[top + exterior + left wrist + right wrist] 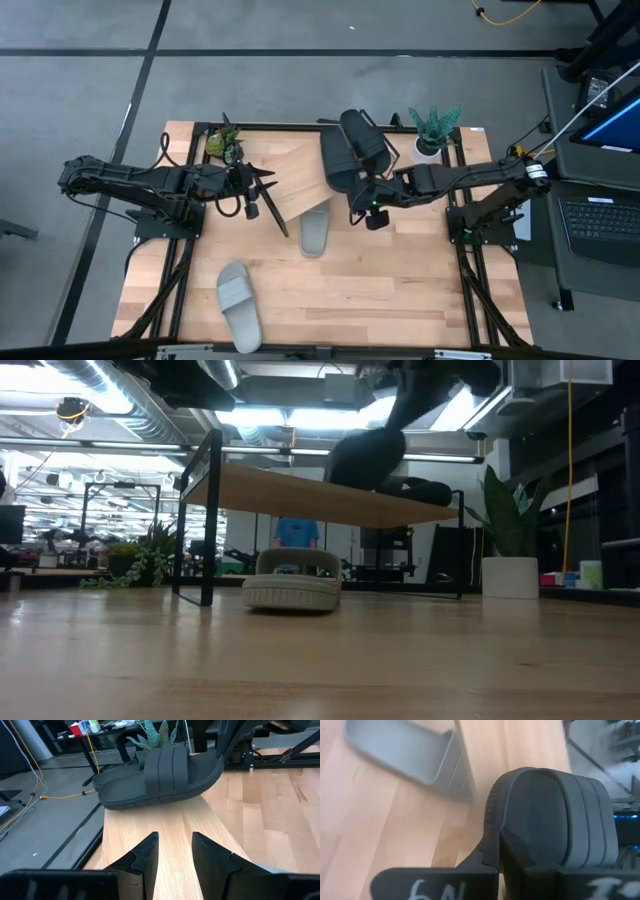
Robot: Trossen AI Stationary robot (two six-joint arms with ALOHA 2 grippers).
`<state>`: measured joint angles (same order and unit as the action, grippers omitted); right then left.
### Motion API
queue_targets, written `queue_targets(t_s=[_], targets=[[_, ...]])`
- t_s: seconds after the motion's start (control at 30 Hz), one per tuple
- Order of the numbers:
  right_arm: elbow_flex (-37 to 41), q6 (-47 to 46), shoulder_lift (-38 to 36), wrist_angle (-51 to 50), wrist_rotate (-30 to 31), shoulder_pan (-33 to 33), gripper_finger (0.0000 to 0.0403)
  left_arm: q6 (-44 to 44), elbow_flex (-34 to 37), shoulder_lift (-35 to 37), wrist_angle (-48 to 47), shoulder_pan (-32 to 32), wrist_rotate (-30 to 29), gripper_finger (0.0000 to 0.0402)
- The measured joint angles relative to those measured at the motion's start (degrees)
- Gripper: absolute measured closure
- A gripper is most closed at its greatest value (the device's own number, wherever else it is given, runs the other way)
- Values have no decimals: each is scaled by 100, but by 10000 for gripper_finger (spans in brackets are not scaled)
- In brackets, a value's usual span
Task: Pick and place slides into the shelf
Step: Put the black slipper on the shelf
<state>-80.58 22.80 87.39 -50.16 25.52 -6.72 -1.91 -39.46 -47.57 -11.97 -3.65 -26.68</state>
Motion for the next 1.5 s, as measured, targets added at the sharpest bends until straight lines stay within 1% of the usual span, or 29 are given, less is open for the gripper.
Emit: queue_targets(t_s=[0.2, 0.47, 0.6, 0.7, 1.07, 1.37, 1.5], targets=[[39, -20, -2, -174, -98, 97, 399, 36, 0, 0, 2, -1, 0, 292], [40, -184, 52, -218, -484, 314, 399, 172, 0, 0, 4, 1, 0, 292], [44, -345, 57, -572, -582, 402, 400, 176, 0, 0, 4, -1, 0, 292], [47, -458, 57, -808, -589, 431, 400, 176, 0, 0, 4, -1, 0, 292], [47, -366, 57, -1070, -596, 429, 401, 174, 0, 0, 7, 1, 0, 292], [49, -417, 57, -974, -692, 430, 401, 174, 0, 0, 7, 1, 0, 292], [49, -425, 57, -688, -761, 431, 401, 174, 0, 0, 5, -1, 0, 292]])
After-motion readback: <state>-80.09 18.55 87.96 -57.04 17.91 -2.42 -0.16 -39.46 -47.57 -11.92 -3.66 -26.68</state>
